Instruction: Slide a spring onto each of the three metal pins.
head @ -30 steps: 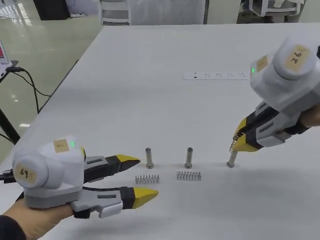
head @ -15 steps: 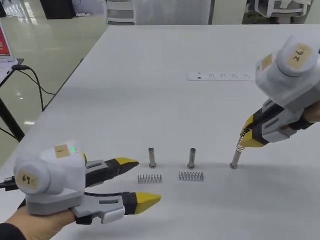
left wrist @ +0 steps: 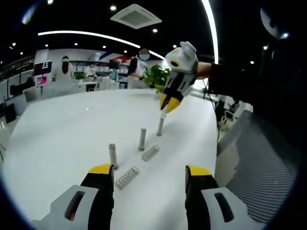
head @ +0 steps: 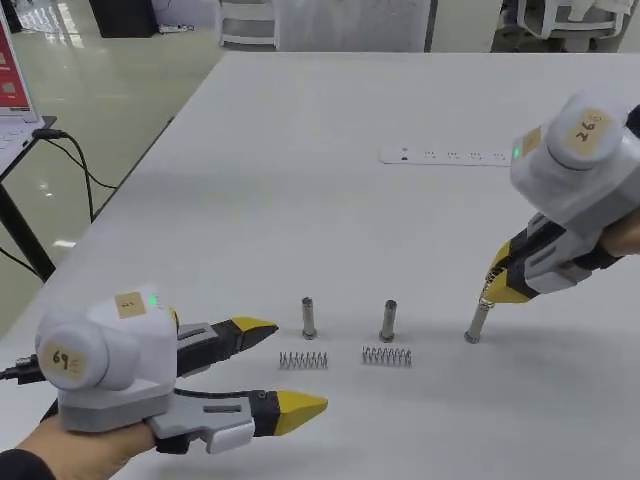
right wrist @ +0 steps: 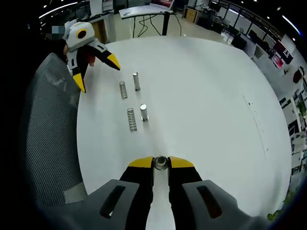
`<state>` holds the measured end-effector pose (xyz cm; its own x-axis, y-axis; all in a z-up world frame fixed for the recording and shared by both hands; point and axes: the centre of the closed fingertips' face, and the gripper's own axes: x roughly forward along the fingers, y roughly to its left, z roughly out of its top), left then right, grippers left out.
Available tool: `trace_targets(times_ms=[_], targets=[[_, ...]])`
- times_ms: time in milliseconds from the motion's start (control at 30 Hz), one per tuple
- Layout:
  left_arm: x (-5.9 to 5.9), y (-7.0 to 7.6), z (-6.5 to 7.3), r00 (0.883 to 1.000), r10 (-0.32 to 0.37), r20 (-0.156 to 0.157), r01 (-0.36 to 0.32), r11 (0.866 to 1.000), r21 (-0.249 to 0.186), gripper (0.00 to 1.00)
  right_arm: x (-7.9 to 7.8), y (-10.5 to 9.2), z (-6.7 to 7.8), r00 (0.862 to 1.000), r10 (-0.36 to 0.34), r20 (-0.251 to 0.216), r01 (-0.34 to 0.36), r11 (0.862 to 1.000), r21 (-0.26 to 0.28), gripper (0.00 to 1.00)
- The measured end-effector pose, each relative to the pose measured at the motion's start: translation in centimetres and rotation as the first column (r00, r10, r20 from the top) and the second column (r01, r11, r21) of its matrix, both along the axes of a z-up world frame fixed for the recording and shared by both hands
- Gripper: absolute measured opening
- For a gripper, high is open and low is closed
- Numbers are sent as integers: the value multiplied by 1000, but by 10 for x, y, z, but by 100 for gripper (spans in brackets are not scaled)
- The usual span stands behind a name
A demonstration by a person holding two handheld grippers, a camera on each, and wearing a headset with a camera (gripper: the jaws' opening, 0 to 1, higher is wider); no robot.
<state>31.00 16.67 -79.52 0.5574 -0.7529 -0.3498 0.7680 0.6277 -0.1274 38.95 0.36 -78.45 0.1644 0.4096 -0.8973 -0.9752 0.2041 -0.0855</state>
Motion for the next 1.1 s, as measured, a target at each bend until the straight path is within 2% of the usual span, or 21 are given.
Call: trace_targets(times_ms=[300,733,1100], targets=[[-1,-1,0,1000,-3,-4,3,1000,2,55,0,2,-7,1000,1,-14,-1,1000,-6,8],[-1,-2,-1,1000,-7,-3,7,1000,3,54,2,-1,-32,999,-26,-43,26,1000,-1,8],[-1,-3,-2,1000,-7,-5,7,1000,6,54,3,0,-50,998,-32,-49,32,999,-10,8]])
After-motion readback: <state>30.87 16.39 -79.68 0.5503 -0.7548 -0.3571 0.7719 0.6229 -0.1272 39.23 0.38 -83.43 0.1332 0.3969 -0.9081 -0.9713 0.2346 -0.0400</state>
